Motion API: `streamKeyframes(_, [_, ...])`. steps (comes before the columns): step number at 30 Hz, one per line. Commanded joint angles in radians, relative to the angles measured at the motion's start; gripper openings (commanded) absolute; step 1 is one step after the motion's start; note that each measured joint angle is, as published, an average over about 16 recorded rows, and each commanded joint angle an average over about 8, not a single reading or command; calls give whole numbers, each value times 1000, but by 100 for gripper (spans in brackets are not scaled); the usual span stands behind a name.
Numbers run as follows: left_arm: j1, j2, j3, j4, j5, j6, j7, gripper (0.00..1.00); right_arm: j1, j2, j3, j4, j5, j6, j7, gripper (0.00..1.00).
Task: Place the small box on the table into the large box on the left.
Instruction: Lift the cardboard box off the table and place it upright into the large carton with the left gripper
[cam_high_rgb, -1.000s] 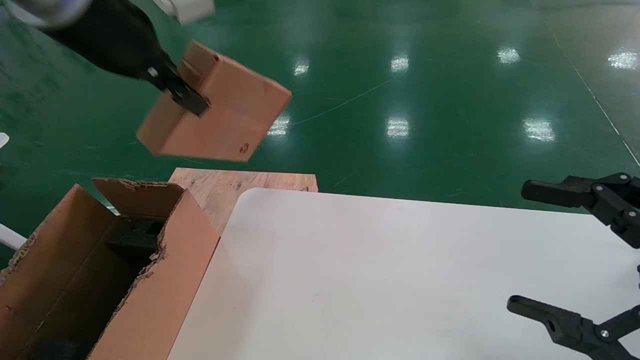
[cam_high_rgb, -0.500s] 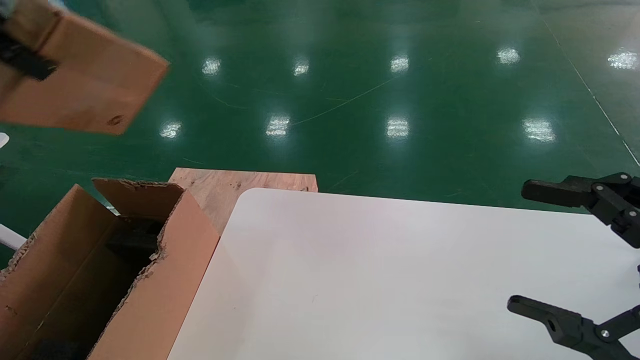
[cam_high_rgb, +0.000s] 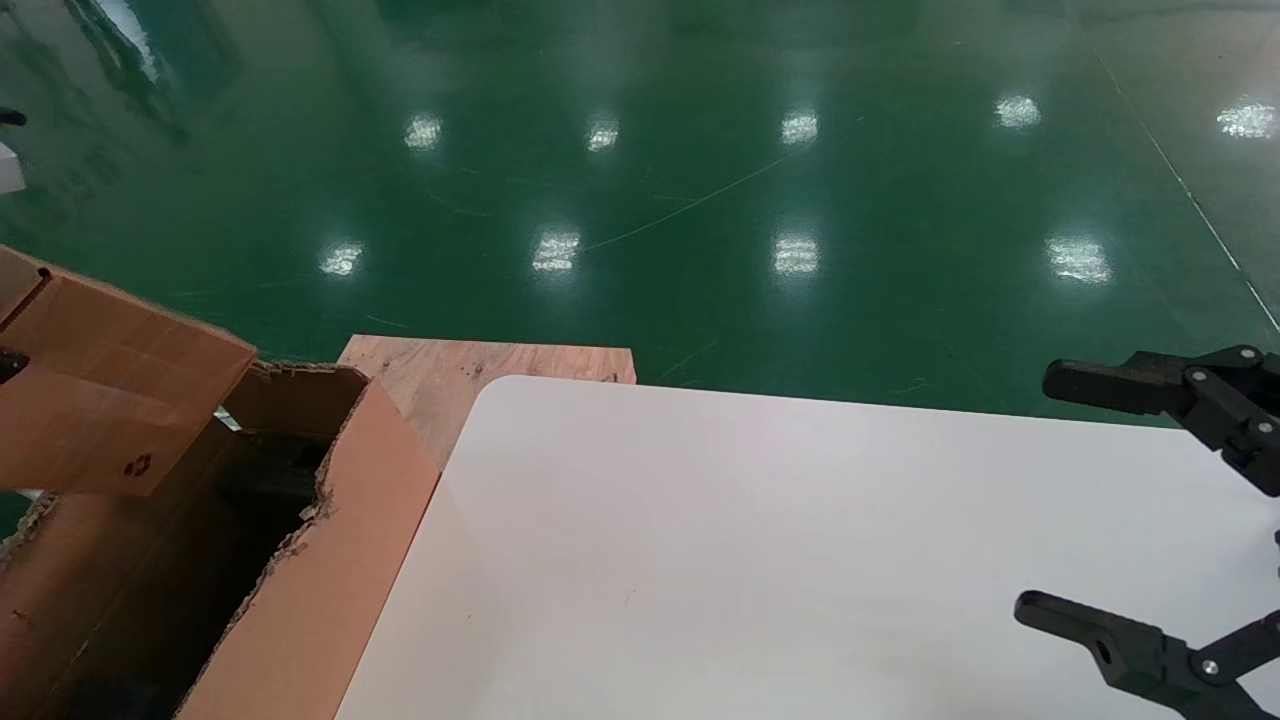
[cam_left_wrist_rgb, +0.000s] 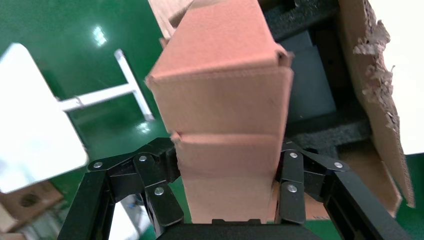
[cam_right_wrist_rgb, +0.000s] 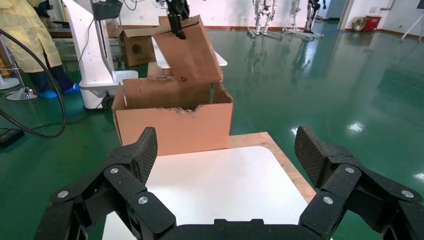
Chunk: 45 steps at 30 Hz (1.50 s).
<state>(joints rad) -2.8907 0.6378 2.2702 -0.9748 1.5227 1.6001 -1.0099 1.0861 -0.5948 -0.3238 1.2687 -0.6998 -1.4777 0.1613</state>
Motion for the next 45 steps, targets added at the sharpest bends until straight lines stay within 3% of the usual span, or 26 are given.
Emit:
streamKeyframes(1, [-12,-8,42,13,-23,1,6,0,0,0,0,0,0,0,0,100])
streamKeyframes(10, [-9,6,212,15,-165,-2,43,0,0,0,0,0,0,0,0,100])
streamKeyframes(20, [35,32,343,-68,-236,-43,-47,0,0,0,0,0,0,0,0,100])
streamKeyframes(32, [291,74,393,-116,-139,-261,-289,0,0,0,-1,0,1,0,0,100])
streamKeyframes(45, [398,113,369,-8,-196,-283,-284,0,0,0,-1,0,1,0,-1,100])
